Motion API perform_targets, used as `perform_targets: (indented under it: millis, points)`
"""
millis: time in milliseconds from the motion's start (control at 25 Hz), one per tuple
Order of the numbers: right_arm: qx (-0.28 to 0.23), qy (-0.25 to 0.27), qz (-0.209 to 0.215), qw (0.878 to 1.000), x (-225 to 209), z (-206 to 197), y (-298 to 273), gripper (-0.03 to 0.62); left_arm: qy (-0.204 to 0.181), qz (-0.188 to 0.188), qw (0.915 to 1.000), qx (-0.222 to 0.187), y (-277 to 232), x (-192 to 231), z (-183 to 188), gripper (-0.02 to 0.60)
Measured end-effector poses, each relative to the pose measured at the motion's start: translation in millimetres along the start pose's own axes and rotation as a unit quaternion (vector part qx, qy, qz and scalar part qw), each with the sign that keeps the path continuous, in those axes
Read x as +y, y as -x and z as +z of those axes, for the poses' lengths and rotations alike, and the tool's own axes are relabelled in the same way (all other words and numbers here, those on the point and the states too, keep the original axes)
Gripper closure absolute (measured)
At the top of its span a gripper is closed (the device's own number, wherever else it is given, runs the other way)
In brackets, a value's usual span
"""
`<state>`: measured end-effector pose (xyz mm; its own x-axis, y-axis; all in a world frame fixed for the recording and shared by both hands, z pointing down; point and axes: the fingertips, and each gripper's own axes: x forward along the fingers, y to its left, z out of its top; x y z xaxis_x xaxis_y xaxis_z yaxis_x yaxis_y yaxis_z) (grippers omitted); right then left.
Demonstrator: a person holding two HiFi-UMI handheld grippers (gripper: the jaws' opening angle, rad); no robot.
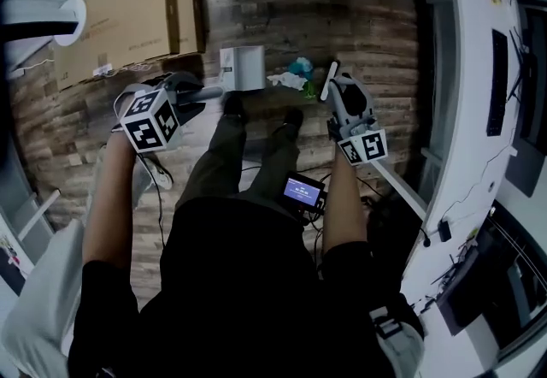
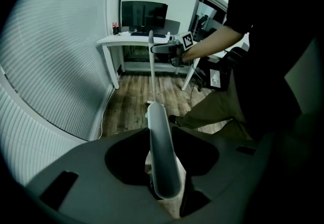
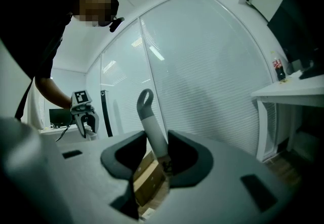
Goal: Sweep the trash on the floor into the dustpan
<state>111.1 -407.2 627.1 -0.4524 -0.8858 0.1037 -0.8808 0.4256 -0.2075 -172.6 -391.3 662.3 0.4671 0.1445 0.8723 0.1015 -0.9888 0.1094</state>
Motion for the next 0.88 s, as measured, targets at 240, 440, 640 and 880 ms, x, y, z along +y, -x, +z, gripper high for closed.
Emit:
perform_targets:
  millis: [240, 440, 640, 880]
  points:
    - [-0.032, -0.018, 0.001, 0.999, 28.1, 0.5, -32.3, 0.464, 0.005, -0.005, 0.9999, -0.008, 6.2, 4.5, -4.9, 0.448]
    - [-0.067, -0.029, 0.004, 0.997, 44.2, 12.8, -61.9, 0.464, 0.009, -0.011, 0.9996, -0.025, 7.9, 5.8, -5.9, 0.448]
    - [-0.089, -0.047, 0.068, 0.993, 75.9, 25.7, -86.2, 0.464, 0.014, -0.018, 0.9988, -0.043, 7.0, 7.7, 0.2, 0.448]
    - [-0.131, -0.091, 0.08, 0.984, 97.6, 43.9, -104.1, 0.464, 0.017, -0.025, 0.998, -0.055, 7.0, 8.0, 2.1, 0.448]
